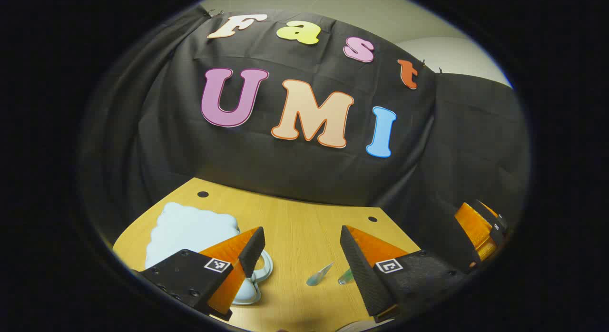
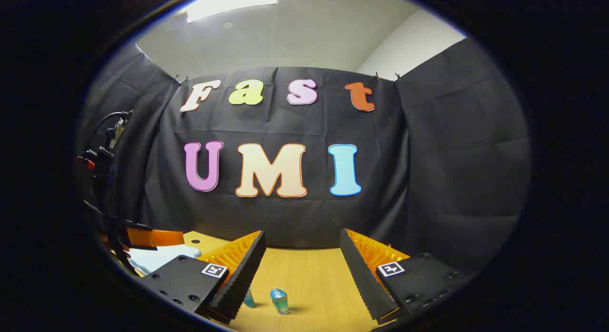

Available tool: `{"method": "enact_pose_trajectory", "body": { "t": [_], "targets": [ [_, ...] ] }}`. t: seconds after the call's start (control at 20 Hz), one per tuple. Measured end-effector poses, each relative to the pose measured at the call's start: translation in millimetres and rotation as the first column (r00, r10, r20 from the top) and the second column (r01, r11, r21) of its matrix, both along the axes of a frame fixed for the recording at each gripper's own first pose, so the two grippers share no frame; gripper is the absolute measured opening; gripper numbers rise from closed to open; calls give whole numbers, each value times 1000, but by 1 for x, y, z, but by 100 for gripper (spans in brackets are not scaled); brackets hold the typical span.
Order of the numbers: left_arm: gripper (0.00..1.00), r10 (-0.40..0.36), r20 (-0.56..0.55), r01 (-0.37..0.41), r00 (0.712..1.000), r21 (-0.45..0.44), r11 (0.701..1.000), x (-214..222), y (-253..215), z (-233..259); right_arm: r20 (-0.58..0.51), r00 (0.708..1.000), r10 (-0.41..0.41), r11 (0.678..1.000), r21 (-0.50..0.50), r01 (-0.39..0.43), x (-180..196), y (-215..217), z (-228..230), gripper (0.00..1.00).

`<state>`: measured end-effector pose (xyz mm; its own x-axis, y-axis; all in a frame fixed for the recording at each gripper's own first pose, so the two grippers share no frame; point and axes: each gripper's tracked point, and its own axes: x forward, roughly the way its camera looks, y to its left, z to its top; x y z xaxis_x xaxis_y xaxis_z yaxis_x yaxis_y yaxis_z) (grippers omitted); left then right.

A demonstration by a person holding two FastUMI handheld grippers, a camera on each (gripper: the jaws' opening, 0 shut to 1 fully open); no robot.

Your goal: First open the suitcase, pack the skin care products into it, and then close the suitcase.

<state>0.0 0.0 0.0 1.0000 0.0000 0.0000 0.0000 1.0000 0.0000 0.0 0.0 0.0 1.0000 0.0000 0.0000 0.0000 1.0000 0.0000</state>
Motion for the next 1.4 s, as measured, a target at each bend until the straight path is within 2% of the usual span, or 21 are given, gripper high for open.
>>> {"method": "enact_pose_trajectory", "body": {
  "t": [0.55,0.85,1.1,1.2,1.25,1.4],
  "targets": [
    [94,37,-85,-40,996,-23,999,9,0,-19,-28,1000,4,1000,31,-3,7,-18,-12,98],
    [94,72,-206,-81,976,-34,996,23,15,-38,-58,998,9,997,80,-5,6,-22,-31,98],
    [95,106,-374,-150,921,-89,985,53,40,-62,-108,994,28,997,73,-20,5,-21,-49,98],
    [92,93,-451,-162,888,-117,980,64,43,-72,-119,992,36,997,69,-28,3,-20,-53,98],
    [95,89,-489,-172,868,-128,977,71,46,-76,-123,992,39,997,63,-31,2,-21,-56,98],
    [95,61,-569,-180,820,-156,971,97,50,-85,-136,990,41,998,45,-35,1,-23,-60,98]
  ]
}}
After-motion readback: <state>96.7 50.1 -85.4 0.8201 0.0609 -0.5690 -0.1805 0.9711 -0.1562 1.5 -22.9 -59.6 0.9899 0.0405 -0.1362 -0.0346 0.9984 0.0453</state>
